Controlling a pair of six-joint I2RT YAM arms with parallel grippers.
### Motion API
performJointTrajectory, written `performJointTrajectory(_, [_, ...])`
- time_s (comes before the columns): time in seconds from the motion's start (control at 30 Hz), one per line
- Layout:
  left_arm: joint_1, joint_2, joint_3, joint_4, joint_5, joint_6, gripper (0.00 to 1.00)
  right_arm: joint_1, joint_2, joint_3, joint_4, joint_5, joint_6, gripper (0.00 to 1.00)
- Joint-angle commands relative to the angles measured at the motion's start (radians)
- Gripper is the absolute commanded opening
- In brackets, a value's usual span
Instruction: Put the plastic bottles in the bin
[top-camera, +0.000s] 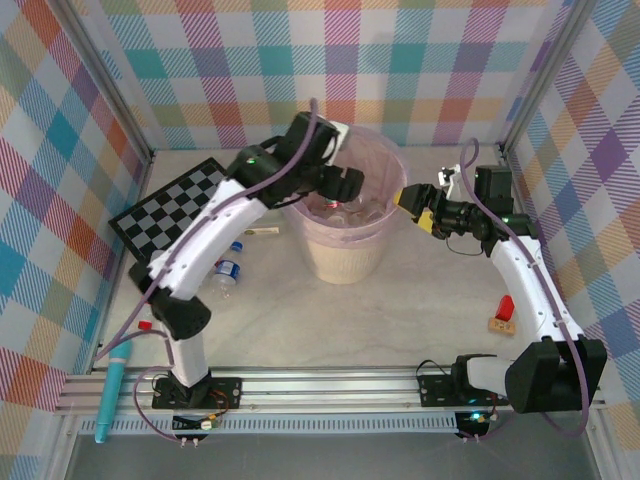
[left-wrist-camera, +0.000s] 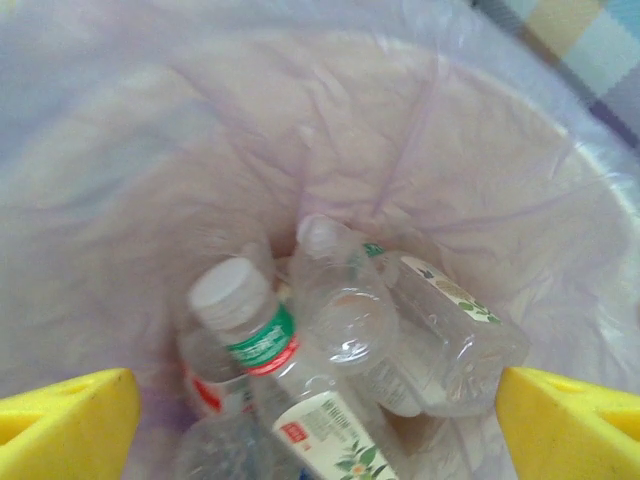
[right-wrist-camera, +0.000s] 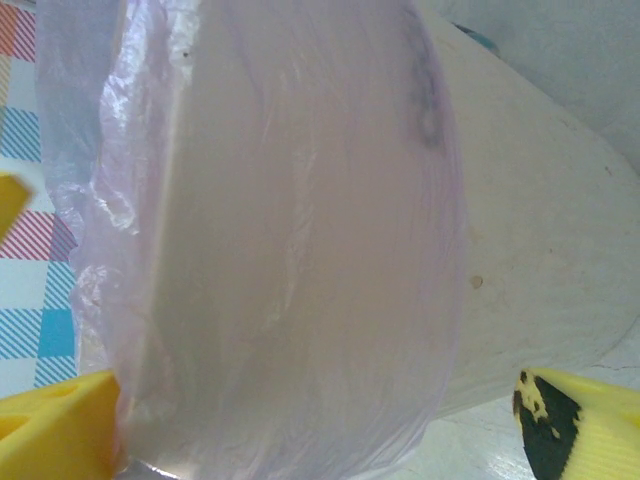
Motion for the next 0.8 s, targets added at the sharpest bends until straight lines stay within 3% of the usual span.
performJointTrajectory(0.0, [0.055,-0.169,-0.067,-0.047,-0.119,0.026,0.91,0.005,0.006,0.036,-0.022,0.015,-0.038,0.97])
performJointTrajectory(0.13, [0.260,-0.357,-0.315,-0.052,-0.165,-0.026,0.92,0.005,0.010,0.042,-0.038,0.018,-0.052,0.97])
performJointTrajectory(0.33, [0.730,-0.606,-0.759,0.029,-0.069,-0.128,0.92,0.007,0.029,0.074,-0.085,0.010,-0.091,0.97])
performJointTrajectory(0.5, [0.912,-0.623,-0.987,0.100,-0.153,-0.139,0.98,0.006,0.046,0.108,-0.108,0.007,-0.117,0.97])
performJointTrajectory(0.57, [1.005,-0.607,-1.050,0.135,-0.088,-0.141,0.99,0.006,0.058,0.120,-0.108,0.003,-0.120,0.97])
performJointTrajectory(0.7, [1.070,-0.557,-1.111,0.174,-0.083,-0.116,1.00,0.006,0.092,0.154,-0.131,-0.013,-0.128,0.97])
performJointTrajectory(0.77, [1.114,-0.495,-1.125,0.188,-0.027,-0.094,1.00,0.006,0.100,0.161,-0.139,-0.013,-0.131,0.97])
